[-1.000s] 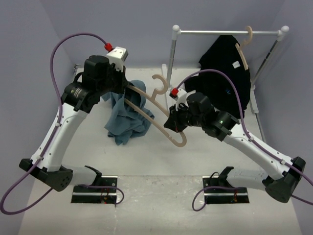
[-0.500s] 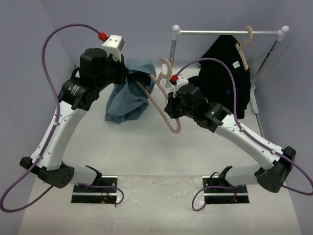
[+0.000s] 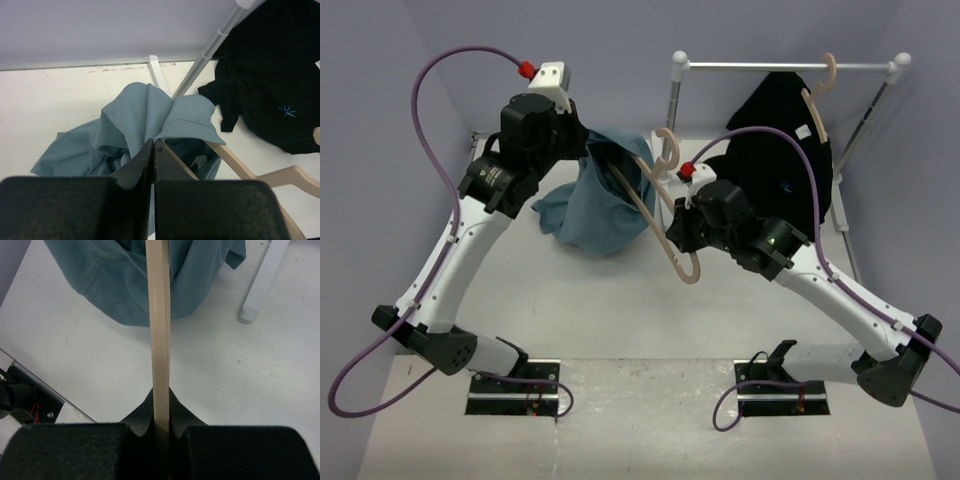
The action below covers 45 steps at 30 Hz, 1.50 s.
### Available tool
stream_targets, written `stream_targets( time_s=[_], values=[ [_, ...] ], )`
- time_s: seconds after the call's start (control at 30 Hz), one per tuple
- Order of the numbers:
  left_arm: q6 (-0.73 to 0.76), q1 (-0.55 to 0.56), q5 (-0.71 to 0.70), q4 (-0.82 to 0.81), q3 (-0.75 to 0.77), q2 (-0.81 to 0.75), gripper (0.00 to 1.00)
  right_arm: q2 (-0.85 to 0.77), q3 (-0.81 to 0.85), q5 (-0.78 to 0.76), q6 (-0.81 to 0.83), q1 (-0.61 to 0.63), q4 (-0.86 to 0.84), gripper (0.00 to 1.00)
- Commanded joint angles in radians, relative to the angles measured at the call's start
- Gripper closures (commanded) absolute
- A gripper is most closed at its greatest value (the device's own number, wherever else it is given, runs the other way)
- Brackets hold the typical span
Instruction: Place the t-shirt on the hanger
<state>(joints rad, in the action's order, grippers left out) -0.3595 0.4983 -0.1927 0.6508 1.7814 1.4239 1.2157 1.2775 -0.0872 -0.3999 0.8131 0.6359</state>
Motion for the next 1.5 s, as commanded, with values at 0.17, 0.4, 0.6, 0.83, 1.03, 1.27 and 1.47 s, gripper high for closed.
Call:
stream_targets(
  time_s=[0.17,0.4,0.6,0.83,1.03,1.27,1.47],
  values=[
    [-0.074,0.003,-0.153,-0.106,-0.079,0.033,1.00,-0.070,0.009,-0.148,-0.046,0.001,0.077,1.00],
    [-0.138,0.002,-0.184,-0.117,-0.106,0.055,1.00,-0.044,0.028,-0.173,-0.069,0.002,0.129,1.00],
    [-0.180,0.000,-0.265,-0.183,-0.139,0.073,1.00,-0.105,-0.014,-0.012,-0.073,0.001,0.116,1.00],
    [-0.220,0.000,-0.175,-0.242,-0.183,0.096,1.00,-0.107,-0.010,-0.114,-0.085,0.001,0.168,1.00],
    [-0.231,0.000,-0.136,-0.254,-0.216,0.079,1.00,-0.041,0.033,-0.191,-0.083,0.003,0.197,1.00],
    [-0.225,0.005,0.108,-0.296,-0.235,-0.001,1.00,0.090,0.150,-0.287,-0.083,0.001,0.130,1.00],
    [-0.125,0.008,0.300,-0.220,-0.162,-0.032,1.00,0.059,0.097,-0.150,-0.045,0.001,-0.226,1.00]
  ],
)
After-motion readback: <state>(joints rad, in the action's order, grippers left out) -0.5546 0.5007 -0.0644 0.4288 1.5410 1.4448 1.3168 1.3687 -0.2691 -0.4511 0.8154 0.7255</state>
